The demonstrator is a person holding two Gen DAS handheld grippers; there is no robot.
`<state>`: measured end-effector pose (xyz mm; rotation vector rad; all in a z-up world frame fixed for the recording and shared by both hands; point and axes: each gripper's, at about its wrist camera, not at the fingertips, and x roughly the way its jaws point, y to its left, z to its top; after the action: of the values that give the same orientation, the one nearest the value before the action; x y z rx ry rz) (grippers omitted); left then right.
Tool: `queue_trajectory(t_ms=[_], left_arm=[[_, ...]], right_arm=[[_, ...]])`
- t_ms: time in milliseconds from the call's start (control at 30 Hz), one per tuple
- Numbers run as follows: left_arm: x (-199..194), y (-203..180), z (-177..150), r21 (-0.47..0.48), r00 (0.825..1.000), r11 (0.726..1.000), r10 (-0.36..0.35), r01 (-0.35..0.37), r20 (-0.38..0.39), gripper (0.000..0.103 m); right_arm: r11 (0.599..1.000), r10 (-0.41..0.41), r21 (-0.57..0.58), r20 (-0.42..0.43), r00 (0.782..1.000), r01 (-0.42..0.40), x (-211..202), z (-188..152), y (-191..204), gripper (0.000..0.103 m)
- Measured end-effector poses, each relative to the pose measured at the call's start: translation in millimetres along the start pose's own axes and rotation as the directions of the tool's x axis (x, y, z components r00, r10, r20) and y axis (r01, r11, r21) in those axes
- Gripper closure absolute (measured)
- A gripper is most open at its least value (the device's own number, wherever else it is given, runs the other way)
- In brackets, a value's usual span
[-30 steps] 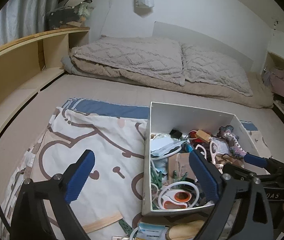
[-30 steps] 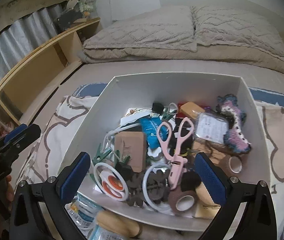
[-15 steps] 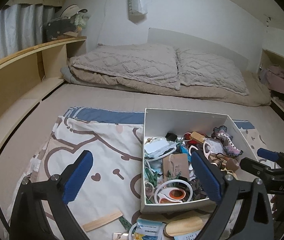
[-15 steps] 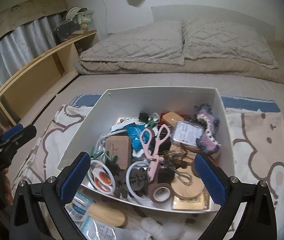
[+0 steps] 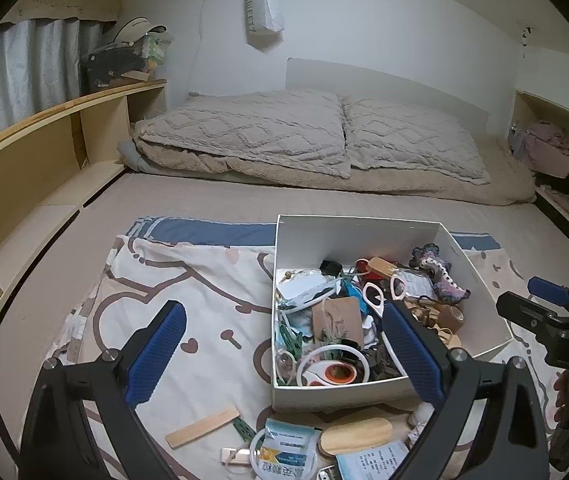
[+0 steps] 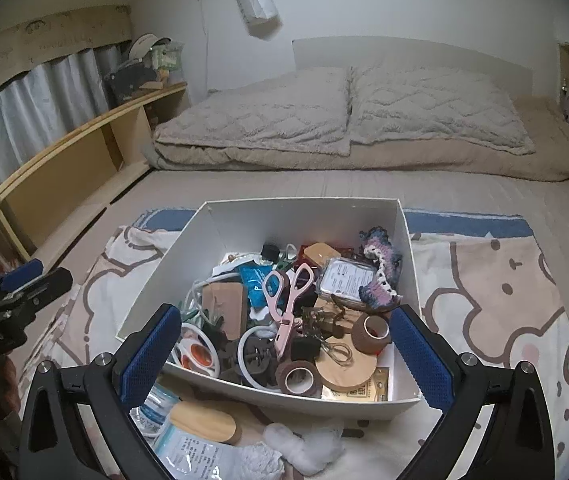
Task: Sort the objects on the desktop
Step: 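Lift both open tools up and back from the white box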
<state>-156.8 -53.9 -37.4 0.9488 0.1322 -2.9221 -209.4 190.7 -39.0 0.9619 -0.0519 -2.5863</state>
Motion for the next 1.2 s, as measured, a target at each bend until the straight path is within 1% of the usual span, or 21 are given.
queue_trajectory(t_ms=[167,533,833,1033,1200], left_arm=[[-5.9,-7.6,-0.2,0.011,1.0,1.0,0.001,-0.001,0.006,0.004],[-13.8,-18.8,-0.9,0.04,1.0,0.999,0.003,-0.003,0.006,0.004],[-16.0,-27.9,-2.4,0.064,1.0,0.998,-0.006,0.006,0.003,0.004],[-26.3,-28.9,-1.7,0.074,0.999,0.997,-0.035,0.032,0.041,0.004],[-32.7,-27.0,-3.2,0.087,0.997,0.995,-0.052,0.047,0.058,0.004]], right_arm=[[1.0,-0.011,-0.019,0.018,1.0,0.012,-9.5,-1.4,-0.6,0.0],[1.0,-0.015,-0.012,0.042,0.999,0.015,-24.3,-3.3,-11.4,0.0],[1.0,-0.004,-0.018,0.064,0.998,0.005,-34.8,-5.4,-16.6,0.0],[0.999,0.015,-0.043,0.098,0.995,-0.01,-47.1,-11.3,-19.9,0.0],[0.998,0.024,-0.054,0.127,0.992,-0.017,-58.7,-15.9,-25.4,0.0]])
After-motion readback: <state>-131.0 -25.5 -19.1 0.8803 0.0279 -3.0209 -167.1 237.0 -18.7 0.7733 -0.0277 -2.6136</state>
